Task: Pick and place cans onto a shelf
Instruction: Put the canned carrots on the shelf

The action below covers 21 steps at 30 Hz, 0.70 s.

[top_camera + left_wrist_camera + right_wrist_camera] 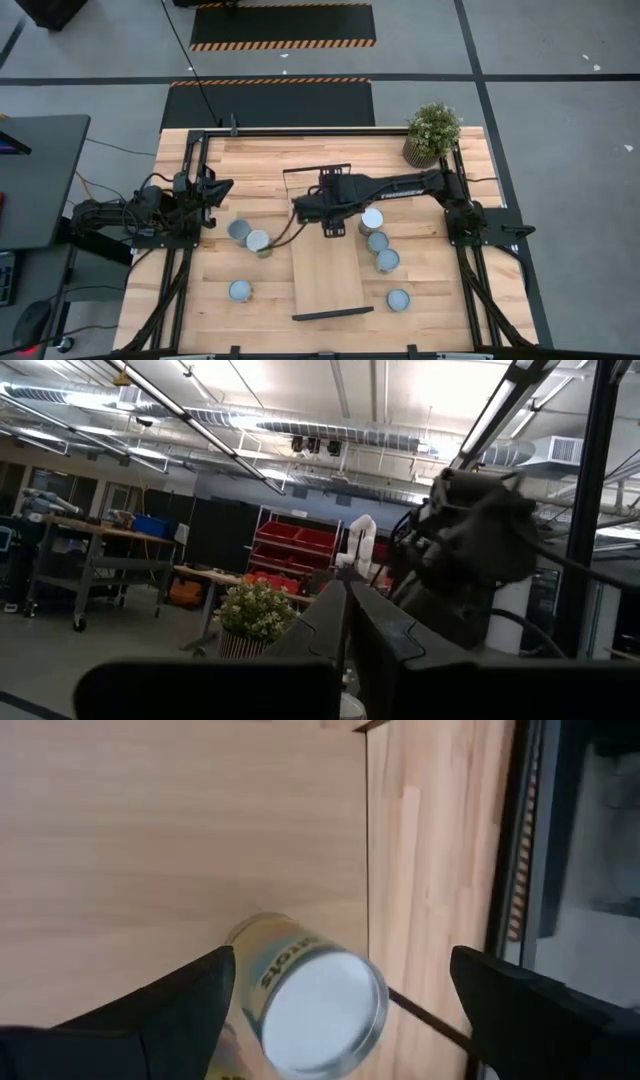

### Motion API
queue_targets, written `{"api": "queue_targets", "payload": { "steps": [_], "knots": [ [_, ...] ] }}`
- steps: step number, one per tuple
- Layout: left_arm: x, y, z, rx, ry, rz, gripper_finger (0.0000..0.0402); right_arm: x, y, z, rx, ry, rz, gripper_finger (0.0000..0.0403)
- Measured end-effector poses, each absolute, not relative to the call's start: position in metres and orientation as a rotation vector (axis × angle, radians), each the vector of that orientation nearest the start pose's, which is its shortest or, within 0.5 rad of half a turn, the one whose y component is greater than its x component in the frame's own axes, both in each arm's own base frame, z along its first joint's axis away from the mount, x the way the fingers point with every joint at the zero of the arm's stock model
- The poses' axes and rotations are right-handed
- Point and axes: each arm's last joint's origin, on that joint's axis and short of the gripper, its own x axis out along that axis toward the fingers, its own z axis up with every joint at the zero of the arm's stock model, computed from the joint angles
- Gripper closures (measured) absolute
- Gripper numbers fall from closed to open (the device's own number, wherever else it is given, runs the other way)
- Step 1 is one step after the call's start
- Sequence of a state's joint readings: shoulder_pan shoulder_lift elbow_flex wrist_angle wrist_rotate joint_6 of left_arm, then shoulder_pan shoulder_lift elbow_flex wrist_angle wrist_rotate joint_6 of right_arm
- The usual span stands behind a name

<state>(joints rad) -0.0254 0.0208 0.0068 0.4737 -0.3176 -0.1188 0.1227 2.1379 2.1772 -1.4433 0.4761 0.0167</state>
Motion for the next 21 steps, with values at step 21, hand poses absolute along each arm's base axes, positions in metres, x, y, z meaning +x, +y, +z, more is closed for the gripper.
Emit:
{"api": "queue_targets", "payload": {
  "steps": [21],
  "knots": [
    [0.088, 0.007, 0.207, -0.194, -0.464, 0.26, 0.0379, 0.372, 0.08, 0.259, -0.651, 1.342, -0.589, 0.0029]
  ]
}}
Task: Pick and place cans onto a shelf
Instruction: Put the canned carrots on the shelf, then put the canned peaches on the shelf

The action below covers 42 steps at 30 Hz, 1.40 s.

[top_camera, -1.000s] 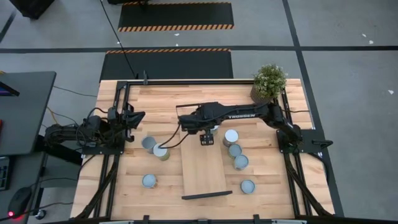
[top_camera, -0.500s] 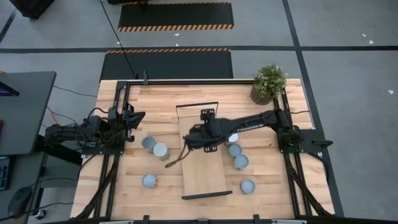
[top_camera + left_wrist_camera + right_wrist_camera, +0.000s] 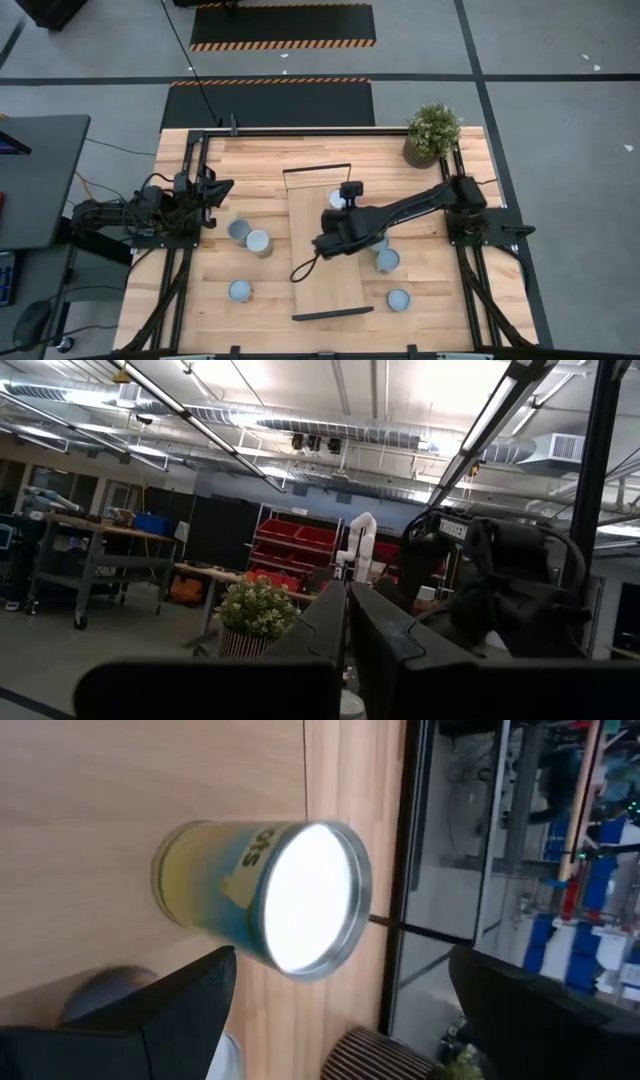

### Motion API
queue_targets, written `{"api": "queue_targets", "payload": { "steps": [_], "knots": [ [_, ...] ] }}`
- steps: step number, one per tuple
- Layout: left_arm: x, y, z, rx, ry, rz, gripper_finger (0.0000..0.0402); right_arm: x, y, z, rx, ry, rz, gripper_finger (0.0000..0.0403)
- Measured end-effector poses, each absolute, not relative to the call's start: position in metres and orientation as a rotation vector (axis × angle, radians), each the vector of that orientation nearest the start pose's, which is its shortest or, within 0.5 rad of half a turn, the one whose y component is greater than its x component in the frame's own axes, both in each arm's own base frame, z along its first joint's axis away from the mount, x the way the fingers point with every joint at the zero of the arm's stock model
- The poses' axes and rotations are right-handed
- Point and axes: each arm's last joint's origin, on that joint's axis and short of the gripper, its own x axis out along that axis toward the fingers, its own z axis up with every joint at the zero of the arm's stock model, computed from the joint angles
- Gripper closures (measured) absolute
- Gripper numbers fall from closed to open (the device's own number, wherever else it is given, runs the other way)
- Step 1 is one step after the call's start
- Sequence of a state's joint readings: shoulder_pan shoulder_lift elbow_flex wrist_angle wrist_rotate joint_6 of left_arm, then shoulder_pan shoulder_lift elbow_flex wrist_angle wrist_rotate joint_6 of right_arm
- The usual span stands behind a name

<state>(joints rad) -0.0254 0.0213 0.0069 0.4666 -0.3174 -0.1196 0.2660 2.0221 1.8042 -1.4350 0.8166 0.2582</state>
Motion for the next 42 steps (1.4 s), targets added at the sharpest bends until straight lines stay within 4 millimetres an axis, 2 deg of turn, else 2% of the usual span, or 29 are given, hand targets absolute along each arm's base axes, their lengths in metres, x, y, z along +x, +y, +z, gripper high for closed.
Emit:
{"api": "queue_targets", "payload": {
  "steps": [5, 11, 23, 30, 37, 42],
  "knots": [
    [0.088, 0.007, 0.207, -0.194, -0.464, 0.26, 0.0379, 0.362, 0.071, 0.258, -0.598, 1.282, -0.574, 0.0029],
    [0.088, 0.007, 0.207, -0.194, -0.465, 0.26, 0.0379, 0.358, 0.061, 0.246, -0.592, 1.263, -0.561, 0.003],
    [0.088, 0.007, 0.207, -0.194, -0.465, 0.26, 0.0379, 0.368, 0.045, 0.243, -0.604, 1.235, -0.548, 0.003],
    [0.088, 0.007, 0.207, -0.194, -0.465, 0.26, 0.0379, 0.37, 0.044, 0.243, -0.602, 1.223, -0.538, 0.003],
    [0.088, 0.007, 0.207, -0.188, -0.462, 0.262, 0.0379, 0.362, 0.05, 0.261, -0.528, 1.186, -0.494, 0.003],
    [0.089, 0.007, 0.203, -0.179, -0.42, 0.265, 0.0379, 0.345, 0.047, 0.279, -0.407, 1.133, -0.456, 0.003]
  ]
}}
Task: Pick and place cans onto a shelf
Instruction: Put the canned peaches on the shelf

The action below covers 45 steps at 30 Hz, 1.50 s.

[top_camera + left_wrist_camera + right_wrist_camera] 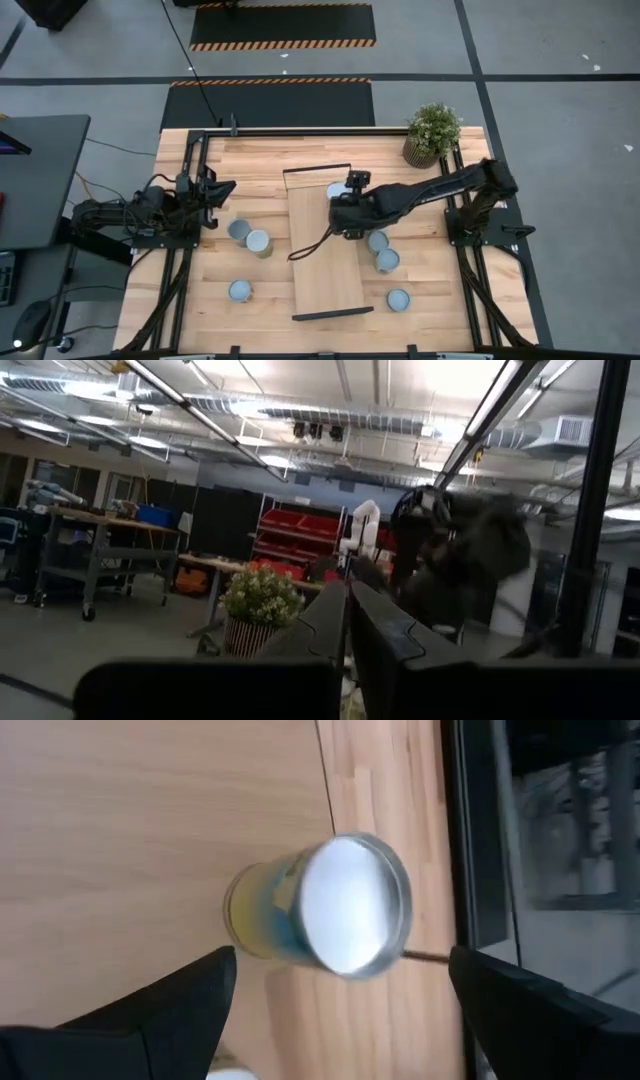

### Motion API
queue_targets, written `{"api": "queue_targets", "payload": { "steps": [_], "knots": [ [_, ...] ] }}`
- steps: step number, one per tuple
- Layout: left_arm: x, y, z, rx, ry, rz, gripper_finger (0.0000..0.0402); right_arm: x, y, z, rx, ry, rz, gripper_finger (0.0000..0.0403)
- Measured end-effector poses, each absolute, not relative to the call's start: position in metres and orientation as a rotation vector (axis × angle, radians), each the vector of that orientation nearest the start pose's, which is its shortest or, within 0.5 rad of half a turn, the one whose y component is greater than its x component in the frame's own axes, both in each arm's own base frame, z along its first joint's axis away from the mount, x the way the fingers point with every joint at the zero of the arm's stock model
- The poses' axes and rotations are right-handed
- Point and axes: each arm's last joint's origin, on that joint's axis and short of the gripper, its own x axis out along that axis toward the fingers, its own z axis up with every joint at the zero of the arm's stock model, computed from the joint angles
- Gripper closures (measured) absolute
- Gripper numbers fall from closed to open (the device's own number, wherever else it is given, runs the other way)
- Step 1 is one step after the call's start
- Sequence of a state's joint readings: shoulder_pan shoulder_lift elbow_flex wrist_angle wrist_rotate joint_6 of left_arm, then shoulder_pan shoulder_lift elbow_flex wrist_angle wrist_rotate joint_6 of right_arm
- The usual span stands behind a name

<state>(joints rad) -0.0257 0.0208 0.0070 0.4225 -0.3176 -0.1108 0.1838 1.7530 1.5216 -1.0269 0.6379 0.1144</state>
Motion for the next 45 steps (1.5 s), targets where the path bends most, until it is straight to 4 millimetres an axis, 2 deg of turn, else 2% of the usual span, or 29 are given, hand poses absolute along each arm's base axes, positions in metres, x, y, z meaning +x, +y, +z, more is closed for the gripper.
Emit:
{"api": "queue_targets", "payload": {
  "steps": [6, 10, 13, 17, 26, 31, 45],
  "knots": [
    [0.092, 0.007, 0.198, -0.167, -0.353, 0.271, 0.0379, 0.312, 0.044, 0.278, -0.232, 1.011, -0.411, 0.0029],
    [0.092, 0.007, 0.197, -0.165, -0.352, 0.271, 0.0379, 0.29, 0.04, 0.273, 0.008, 1.033, -0.391, 0.0029],
    [0.092, 0.007, 0.197, -0.165, -0.353, 0.271, 0.0379, 0.282, 0.035, 0.266, 0.174, 1.068, -0.396, 0.0028],
    [0.092, 0.007, 0.198, -0.172, -0.354, 0.27, 0.0379, 0.285, 0.031, 0.253, 0.256, 1.138, -0.425, 0.0022],
    [0.092, 0.007, 0.198, -0.175, -0.356, 0.269, 0.0379, 0.297, 0.01, 0.227, 0.309, 1.226, -0.55, 0.0016],
    [0.092, 0.007, 0.198, -0.176, -0.356, 0.268, 0.0379, 0.293, 0.003, 0.225, 0.359, 1.262, -0.617, 0.0016],
    [0.092, 0.007, 0.198, -0.182, -0.363, 0.267, 0.0379, 0.286, 0.007, 0.22, 0.404, 1.361, -0.645, 0.0017]
  ]
}}
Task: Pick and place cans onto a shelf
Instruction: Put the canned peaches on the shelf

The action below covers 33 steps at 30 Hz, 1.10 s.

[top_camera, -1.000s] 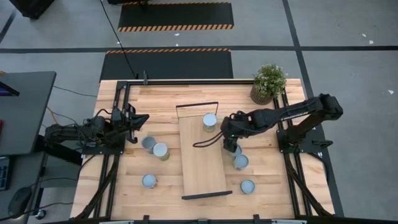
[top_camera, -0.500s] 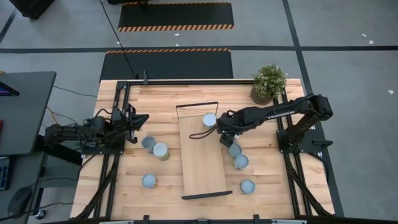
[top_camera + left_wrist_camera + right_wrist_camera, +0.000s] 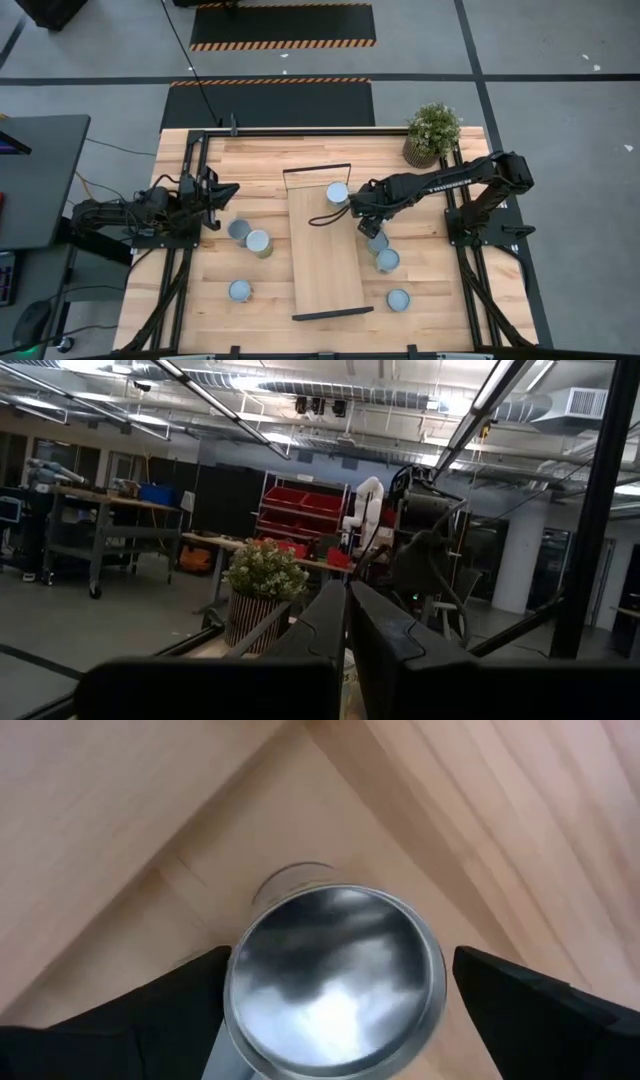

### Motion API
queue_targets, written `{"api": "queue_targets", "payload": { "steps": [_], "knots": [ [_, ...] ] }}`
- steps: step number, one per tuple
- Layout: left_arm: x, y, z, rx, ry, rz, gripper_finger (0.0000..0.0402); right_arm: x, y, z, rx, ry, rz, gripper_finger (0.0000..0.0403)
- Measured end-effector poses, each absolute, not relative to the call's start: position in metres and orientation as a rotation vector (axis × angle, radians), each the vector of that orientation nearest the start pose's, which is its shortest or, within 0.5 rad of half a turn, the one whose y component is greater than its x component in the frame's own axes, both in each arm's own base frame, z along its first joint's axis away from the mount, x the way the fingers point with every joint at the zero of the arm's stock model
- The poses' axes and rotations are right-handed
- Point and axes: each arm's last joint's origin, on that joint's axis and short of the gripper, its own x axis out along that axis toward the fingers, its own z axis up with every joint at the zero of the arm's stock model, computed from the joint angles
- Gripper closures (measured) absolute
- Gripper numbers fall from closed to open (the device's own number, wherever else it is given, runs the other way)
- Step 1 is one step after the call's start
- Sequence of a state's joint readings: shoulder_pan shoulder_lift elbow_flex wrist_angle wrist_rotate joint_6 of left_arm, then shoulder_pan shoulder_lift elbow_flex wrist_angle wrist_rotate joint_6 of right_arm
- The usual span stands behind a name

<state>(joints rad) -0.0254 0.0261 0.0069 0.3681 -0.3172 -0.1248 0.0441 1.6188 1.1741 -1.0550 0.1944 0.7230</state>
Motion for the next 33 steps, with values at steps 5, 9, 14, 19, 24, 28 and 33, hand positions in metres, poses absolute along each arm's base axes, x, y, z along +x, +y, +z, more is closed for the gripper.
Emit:
{"api": "queue_targets", "payload": {
  "steps": [5, 9, 14, 19, 24, 28, 33],
  "knots": [
    [0.092, 0.007, 0.198, -0.184, -0.363, 0.267, 0.0379, 0.287, 0.008, 0.22, 0.41, 1.37, -0.62, 0.0029],
    [0.092, 0.007, 0.198, -0.185, -0.364, 0.266, 0.0379, 0.284, 0.007, 0.215, 0.402, 1.395, -0.61, 0.0052],
    [0.092, 0.007, 0.198, -0.185, -0.364, 0.267, 0.0379, 0.281, 0.003, 0.209, 0.39, 1.404, -0.595, 0.0075],
    [0.092, 0.007, 0.198, -0.185, -0.364, 0.267, 0.0379, 0.287, 0.005, 0.222, 0.326, 1.411, -0.53, 0.0072],
    [0.092, 0.007, 0.198, -0.184, -0.364, 0.267, 0.0379, 0.301, 0.018, 0.261, 0.218, 1.322, -0.377, 0.0072],
    [0.092, 0.007, 0.198, -0.185, -0.364, 0.267, 0.0379, 0.309, 0.03, 0.291, 0.197, 1.249, -0.295, 0.0072],
    [0.092, 0.007, 0.198, -0.185, -0.365, 0.267, 0.0379, 0.314, 0.047, 0.314, 0.181, 1.165, -0.214, 0.0071]
  ]
}}
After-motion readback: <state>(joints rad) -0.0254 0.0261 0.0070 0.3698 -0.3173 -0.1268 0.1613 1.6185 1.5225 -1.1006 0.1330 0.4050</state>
